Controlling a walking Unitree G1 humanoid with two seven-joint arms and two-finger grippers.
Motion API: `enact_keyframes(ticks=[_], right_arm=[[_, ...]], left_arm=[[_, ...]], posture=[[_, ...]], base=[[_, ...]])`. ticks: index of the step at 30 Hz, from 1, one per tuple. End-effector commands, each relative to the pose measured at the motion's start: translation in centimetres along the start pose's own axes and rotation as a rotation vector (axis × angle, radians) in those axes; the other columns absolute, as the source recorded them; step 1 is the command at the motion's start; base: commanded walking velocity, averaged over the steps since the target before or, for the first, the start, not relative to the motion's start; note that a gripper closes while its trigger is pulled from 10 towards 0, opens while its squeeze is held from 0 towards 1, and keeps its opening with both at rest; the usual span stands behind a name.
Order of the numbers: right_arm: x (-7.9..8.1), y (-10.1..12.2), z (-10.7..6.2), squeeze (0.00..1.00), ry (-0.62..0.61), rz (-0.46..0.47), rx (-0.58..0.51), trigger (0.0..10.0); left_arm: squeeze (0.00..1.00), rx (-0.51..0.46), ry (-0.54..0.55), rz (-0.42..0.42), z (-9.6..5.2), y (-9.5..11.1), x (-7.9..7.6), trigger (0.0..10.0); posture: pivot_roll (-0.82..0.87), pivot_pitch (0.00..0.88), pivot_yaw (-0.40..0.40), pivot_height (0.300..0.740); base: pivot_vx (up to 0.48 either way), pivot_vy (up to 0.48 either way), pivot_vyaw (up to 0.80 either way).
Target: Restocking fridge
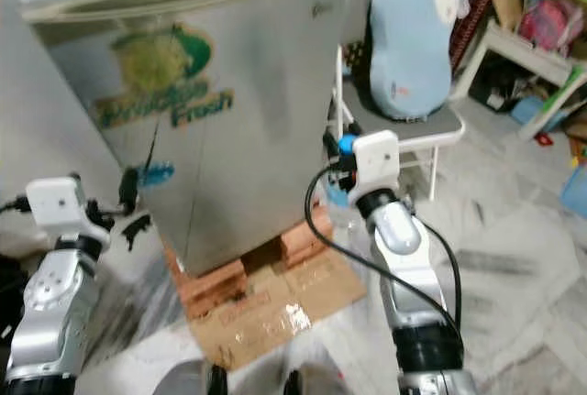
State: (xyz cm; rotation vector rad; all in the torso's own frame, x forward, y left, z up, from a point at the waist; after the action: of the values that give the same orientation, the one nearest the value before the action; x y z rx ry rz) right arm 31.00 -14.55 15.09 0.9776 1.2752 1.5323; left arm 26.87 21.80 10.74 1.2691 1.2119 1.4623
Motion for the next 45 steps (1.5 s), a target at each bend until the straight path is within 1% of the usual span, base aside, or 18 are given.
enact_keyframes(ticks=[1, 5, 6, 9, 10, 19, 26, 32, 33, 34, 35, 36, 37, 38, 39, 40, 43, 45], right_arm=[[-0.1, 1.0, 0.3, 0.00, 0.005, -0.011, -0.039, 10.0], [-0.2, 1.2, 0.4, 0.00, 0.011, -0.020, -0.042, 10.0], [-0.2, 1.2, 0.4, 0.00, 0.011, -0.020, -0.042, 10.0], [-0.4, 1.5, 0.3, 0.00, 0.011, -0.031, -0.045, 10.0], [-0.5, 1.6, 0.2, 0.00, 0.010, -0.035, -0.045, 10.0], [-0.9, 2.1, -0.4, 0.00, 0.006, -0.067, -0.042, 10.0], [-1.2, 2.2, -1.0, 0.00, 0.000, -0.089, -0.032, 10.0], [-1.2, 2.5, -0.9, 0.00, 0.009, -0.098, -0.031, 10.0], [-1.2, 2.5, -0.9, 0.00, 0.012, -0.102, -0.030, 10.0], [-1.2, 2.5, -0.9, 0.00, 0.012, -0.102, -0.030, 10.0], [-1.3, 2.6, -1.0, 0.00, 0.011, -0.105, -0.027, 10.0], [-1.3, 2.6, -1.0, 0.00, 0.011, -0.106, -0.026, 10.0], [-1.4, 2.6, -1.0, 0.00, 0.008, -0.108, -0.025, 10.0], [-1.4, 2.6, -1.0, 0.00, 0.008, -0.108, -0.025, 10.0], [-1.5, 2.6, -1.0, 0.00, 0.005, -0.110, -0.024, 10.0], [-1.5, 2.6, -1.0, 0.00, 0.005, -0.110, -0.024, 10.0], [-1.5, 2.4, -0.9, 0.00, -0.005, -0.114, -0.019, 10.0], [-1.5, 2.3, -0.9, 0.00, -0.008, -0.117, -0.018, 10.0]], left_arm=[[0.00, -0.003, 0.007, 0.013, 0.6, 0.0, 0.5, 10.0], [0.00, 0.004, -0.026, 0.013, 1.8, -0.3, 0.6, 10.0], [0.00, 0.004, -0.026, 0.013, 1.8, -0.3, 0.6, 10.0], [0.00, 0.004, -0.040, 0.012, 3.0, -0.3, 0.7, 10.0], [0.00, -0.002, -0.059, 0.011, 3.6, -0.2, 0.5, 10.0], [0.00, -0.038, -0.128, 0.014, 6.2, 0.6, -0.3, 10.0], [0.00, -0.044, -0.170, 0.017, 7.3, 0.9, -0.6, 10.0], [0.00, -0.042, -0.197, -0.001, 8.3, 1.2, -1.2, 10.0], [0.00, -0.057, -0.225, -0.026, 8.6, 1.6, -1.8, 10.0], [0.00, -0.057, -0.225, -0.026, 8.6, 1.6, -1.8, 10.0], [0.00, -0.074, -0.286, -0.051, 8.6, 2.0, -2.8, 10.0], [0.00, -0.078, -0.309, -0.058, 8.6, 2.1, -3.2, 10.0], [0.00, -0.089, -0.365, -0.074, 8.4, 2.3, -4.1, 10.0], [0.00, -0.089, -0.365, -0.074, 8.4, 2.3, -4.1, 10.0], [0.00, -0.093, -0.434, -0.082, 8.0, 2.3, -5.2, 10.0], [0.00, -0.093, -0.434, -0.082, 8.0, 2.3, -5.2, 10.0], [0.00, -0.102, -0.578, -0.102, 7.0, 2.3, -7.6, 10.0], [0.00, -0.103, -0.598, -0.107, 6.8, 2.4, -7.9, 10.0]], posture=[[0.03, 0.084, -0.047, 0.740], [0.02, 0.089, -0.051, 0.740], [0.02, 0.089, -0.051, 0.740], [0.00, 0.098, -0.054, 0.740], [-0.02, 0.103, -0.055, 0.740], [-0.08, 0.129, -0.049, 0.740], [-0.10, 0.141, -0.048, 0.740], [-0.12, 0.146, -0.057, 0.740], [-0.12, 0.146, -0.058, 0.740], [-0.12, 0.146, -0.058, 0.740], [-0.12, 0.144, -0.059, 0.740], [-0.12, 0.144, -0.059, 0.740], [-0.12, 0.144, -0.059, 0.740], [-0.12, 0.144, -0.059, 0.740], [-0.12, 0.143, -0.059, 0.740], [-0.12, 0.143, -0.059, 0.740], [-0.11, 0.140, -0.058, 0.740], [-0.11, 0.140, -0.058, 0.740]], base=[[0.000, 0.000, 0.00], [0.000, 0.000, 0.00], [0.000, 0.000, 0.00], [0.000, 0.000, 0.00], [0.000, 0.000, 0.00], [0.000, 0.000, 0.00], [0.000, 0.000, 0.00], [0.000, 0.000, 0.00], [0.000, 0.000, 0.00], [0.000, 0.000, 0.00], [0.000, 0.000, 0.00], [0.000, 0.000, 0.00], [0.000, 0.000, 0.00], [0.000, 0.000, 0.00], [0.000, 0.000, 0.00], [0.000, 0.000, 0.00], [0.000, 0.000, 0.00], [0.000, 0.000, 0.00]])
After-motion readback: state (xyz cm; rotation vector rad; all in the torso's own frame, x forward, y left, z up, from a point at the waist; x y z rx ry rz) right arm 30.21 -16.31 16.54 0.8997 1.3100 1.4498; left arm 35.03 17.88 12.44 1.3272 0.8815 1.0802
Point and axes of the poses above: a point about 5 cm out from each wrist's last joint towards the gripper, its own z axis pointing out of the wrist towards the gripper, its own y axis along the axis of the wrist's last joint, x = y × z, the point moved 1 cm from there along z, pointing out of the wrist towards the gripper, and after that the axes turned 11 degrees about z, right-handed, at the moved point
